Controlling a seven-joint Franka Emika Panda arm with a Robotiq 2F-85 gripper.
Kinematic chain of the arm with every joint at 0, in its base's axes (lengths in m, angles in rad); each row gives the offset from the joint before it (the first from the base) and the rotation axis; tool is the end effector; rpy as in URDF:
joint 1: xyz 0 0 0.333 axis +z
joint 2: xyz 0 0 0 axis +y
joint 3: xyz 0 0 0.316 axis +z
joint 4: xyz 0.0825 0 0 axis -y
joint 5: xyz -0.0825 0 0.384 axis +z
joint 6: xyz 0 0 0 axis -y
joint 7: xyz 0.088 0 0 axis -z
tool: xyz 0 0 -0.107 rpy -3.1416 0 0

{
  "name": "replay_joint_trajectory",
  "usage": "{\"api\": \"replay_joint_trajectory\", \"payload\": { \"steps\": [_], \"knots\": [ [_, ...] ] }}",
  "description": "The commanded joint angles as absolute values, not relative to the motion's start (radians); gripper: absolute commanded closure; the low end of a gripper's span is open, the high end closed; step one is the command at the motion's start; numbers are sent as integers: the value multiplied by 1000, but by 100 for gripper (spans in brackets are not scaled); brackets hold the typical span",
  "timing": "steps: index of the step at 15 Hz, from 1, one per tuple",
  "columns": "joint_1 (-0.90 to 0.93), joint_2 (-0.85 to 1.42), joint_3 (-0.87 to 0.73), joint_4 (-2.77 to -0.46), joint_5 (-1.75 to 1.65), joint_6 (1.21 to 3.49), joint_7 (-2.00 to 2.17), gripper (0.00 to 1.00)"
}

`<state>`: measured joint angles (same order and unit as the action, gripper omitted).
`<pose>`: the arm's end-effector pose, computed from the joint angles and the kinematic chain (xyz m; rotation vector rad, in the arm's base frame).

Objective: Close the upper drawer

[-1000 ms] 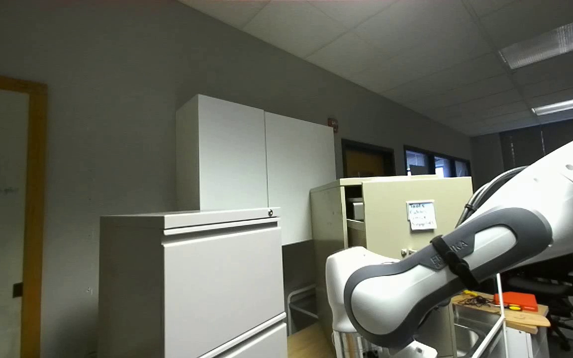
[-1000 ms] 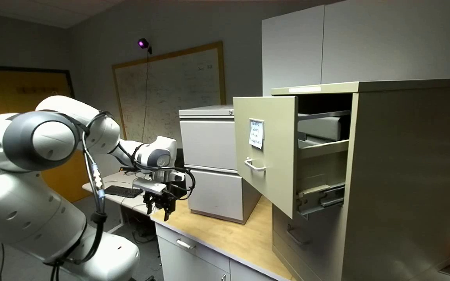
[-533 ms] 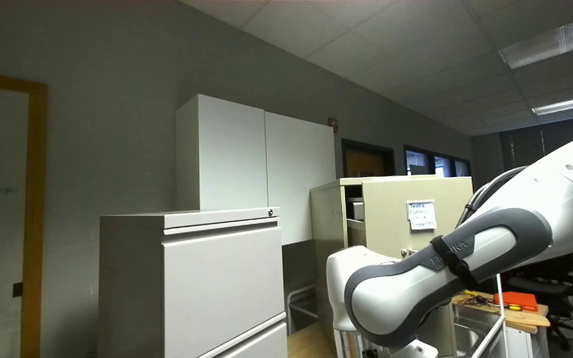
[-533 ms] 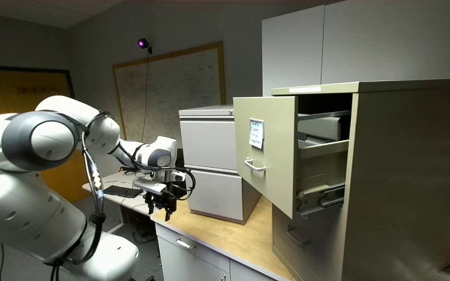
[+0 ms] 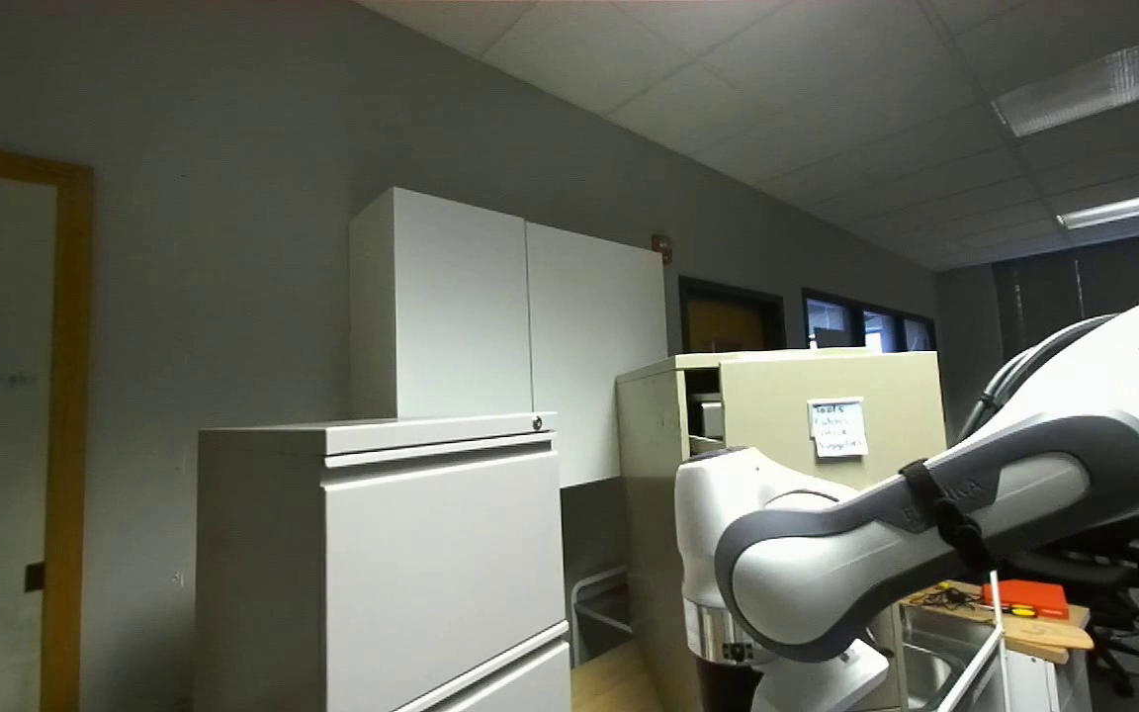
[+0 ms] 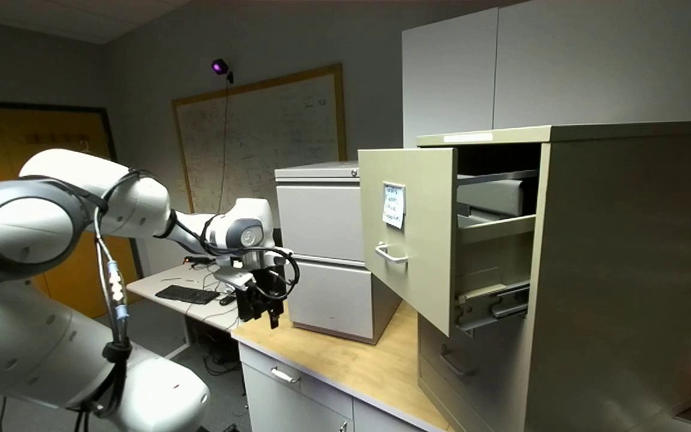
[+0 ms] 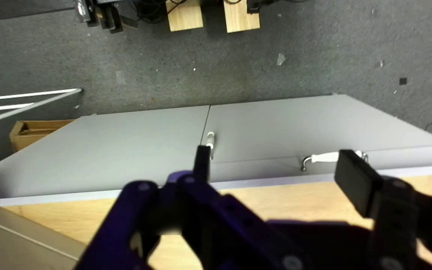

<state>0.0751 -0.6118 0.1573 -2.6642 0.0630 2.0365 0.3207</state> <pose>0.3418 0.0827 0.4233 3.0950 -0.2269 -0.0168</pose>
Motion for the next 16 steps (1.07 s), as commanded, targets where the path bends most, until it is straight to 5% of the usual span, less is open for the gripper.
{"api": "replay_joint_trajectory", "payload": {
  "steps": [1,8,16],
  "knots": [
    [2,-720,196,-2697,-2,2054,448,45],
    [-135,-868,239,-2712,-120,2088,637,99],
    [-304,-958,260,-2688,-269,2238,818,100]
  ]
}}
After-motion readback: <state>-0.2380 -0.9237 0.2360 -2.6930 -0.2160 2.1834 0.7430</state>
